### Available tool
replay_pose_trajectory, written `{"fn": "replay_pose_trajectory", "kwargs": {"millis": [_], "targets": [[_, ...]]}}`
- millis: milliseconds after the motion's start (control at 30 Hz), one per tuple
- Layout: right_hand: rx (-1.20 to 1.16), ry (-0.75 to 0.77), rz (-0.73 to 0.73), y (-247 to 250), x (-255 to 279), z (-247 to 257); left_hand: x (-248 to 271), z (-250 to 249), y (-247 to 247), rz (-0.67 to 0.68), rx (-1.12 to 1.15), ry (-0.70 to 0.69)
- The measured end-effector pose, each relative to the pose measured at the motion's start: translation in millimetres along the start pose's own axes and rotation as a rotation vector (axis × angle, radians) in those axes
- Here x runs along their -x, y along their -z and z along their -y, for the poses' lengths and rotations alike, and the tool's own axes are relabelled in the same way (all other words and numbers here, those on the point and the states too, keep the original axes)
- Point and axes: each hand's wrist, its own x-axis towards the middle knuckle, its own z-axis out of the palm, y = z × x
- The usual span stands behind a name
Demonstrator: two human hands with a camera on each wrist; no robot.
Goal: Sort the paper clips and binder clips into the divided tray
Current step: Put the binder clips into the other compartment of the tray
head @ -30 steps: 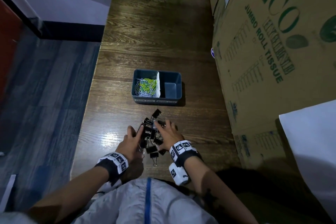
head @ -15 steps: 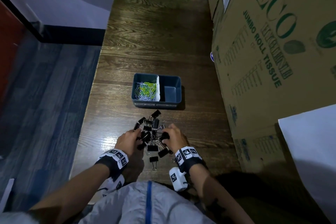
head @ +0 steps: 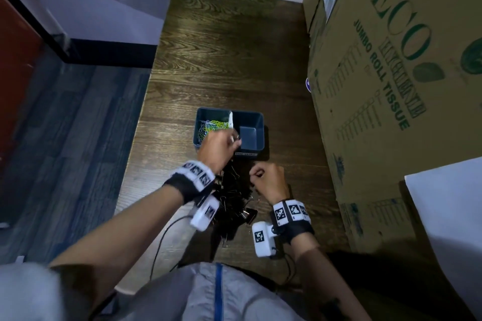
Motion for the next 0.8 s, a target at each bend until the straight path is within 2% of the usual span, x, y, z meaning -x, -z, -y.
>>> {"fn": "replay_pose_trajectory", "kwargs": {"millis": [100, 233, 300, 433, 467, 533, 600, 667, 733, 800], "targets": [[-0.064, 0.088, -0.091, 21.4, -20.2, 19.4, -36.7, -18.6, 13.1, -0.026, 0.054, -0.016], [-0.118, 0.212, -0.189, 50.8, -51.2, 48.8, -33.0, 2.3, 12.8, -0.078, -0.172, -0.032], [-0.152, 0.243, -0.214, 58.9, -61.6, 56.4, -15.6, 27.5, 1.2, 0.005, -0.266, -0.04], [-0.119, 0.222, -0.262, 50.1, -56.1, 44.5, 22.2, 83.2, -21.3, 0.307, -0.463, 0.041], [-0.072, 0.167, -0.219, 42.6, -50.7, 35.4, 29.5, 93.6, -24.5, 0.38, -0.48, 0.099], [0.055, -0.02, -0.018, 19.7, -38.3, 9.2, 39.2, 107.9, -29.5, 0.473, -0.472, 0.182], [0.193, -0.179, 0.268, -7.5, -26.7, -17.3, 45.3, 112.5, -34.6, 0.533, -0.443, 0.198], [0.293, -0.254, 0.474, -31.1, -14.7, -30.6, 52.4, 111.2, -44.5, 0.582, -0.47, 0.172], [0.396, -0.217, 0.535, -52.6, -3.2, -30.1, 58.7, 107.3, -56.5, 0.598, -0.528, 0.136], [0.478, -0.115, 0.481, -68.0, 7.5, -24.2, 62.8, 100.6, -66.0, 0.594, -0.555, 0.12]]}}
